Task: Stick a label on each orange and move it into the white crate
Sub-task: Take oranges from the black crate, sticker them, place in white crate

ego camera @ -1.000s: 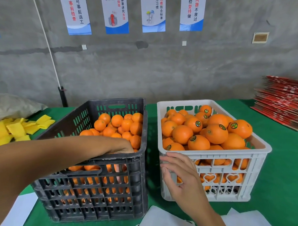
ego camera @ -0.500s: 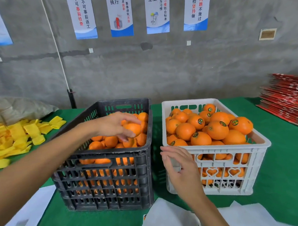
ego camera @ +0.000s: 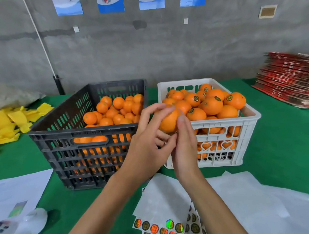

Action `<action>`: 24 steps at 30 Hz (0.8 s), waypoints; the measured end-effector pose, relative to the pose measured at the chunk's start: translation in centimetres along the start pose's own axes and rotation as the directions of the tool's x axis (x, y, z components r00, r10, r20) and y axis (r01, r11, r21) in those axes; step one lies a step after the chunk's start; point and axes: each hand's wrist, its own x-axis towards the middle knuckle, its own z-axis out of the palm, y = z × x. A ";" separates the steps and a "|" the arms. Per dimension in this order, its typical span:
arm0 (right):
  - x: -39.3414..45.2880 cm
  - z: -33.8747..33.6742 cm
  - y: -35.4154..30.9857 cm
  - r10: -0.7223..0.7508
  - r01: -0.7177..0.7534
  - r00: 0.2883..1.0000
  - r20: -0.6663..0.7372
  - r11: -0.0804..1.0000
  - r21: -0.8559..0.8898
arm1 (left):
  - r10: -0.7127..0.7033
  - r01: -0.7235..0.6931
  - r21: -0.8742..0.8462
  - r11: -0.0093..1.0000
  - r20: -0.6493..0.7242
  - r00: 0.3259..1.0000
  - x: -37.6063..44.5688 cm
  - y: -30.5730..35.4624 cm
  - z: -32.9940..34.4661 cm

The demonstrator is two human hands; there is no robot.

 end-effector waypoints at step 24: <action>-11.2 -14.6 7.4 0.358 0.575 0.654 0.666 0.336 -0.746 | -0.759 0.615 -0.550 0.564 -0.053 0.649 -16.3 -9.5 7.8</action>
